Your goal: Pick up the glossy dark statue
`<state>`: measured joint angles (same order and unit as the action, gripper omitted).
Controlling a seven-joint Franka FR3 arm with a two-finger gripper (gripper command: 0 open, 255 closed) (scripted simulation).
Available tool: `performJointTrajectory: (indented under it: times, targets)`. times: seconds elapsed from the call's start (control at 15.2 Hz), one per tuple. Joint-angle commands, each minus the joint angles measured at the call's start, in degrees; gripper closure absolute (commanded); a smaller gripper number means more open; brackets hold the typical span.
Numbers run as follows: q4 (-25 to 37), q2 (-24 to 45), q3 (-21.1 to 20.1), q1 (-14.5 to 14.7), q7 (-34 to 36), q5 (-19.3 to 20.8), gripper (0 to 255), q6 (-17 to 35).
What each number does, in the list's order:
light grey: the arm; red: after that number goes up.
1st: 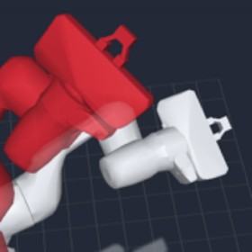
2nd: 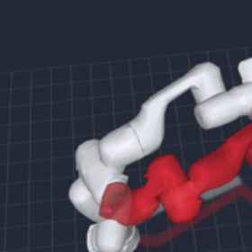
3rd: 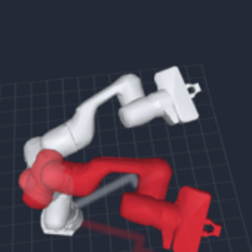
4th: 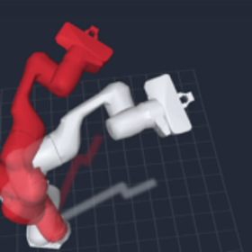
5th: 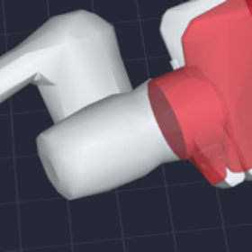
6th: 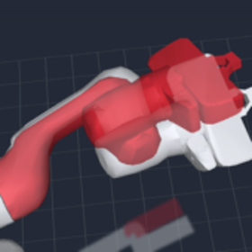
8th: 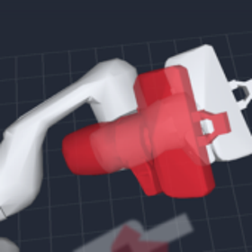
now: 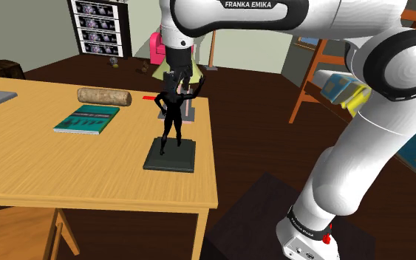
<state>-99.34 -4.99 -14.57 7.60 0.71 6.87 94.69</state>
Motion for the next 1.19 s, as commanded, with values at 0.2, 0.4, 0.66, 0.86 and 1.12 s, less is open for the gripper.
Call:
performJointTrajectory:
  times: [0.2,0.4,0.66,0.86,1.12]
  targets:
    - [-0.6,-0.2,0.0,0.0,0.0,0.0,255,0.4]
    - [-0.6,-0.2,0.0,0.0,0.0,0.0,255,0.5]
    - [0.4,0.0,0.0,0.0,-0.1,0.0,255,-0.4]
    - [3.3,0.5,0.0,0.0,-0.3,0.1,255,-2.8]
    - [7.4,1.3,-0.2,0.1,-0.5,0.3,255,-6.1]
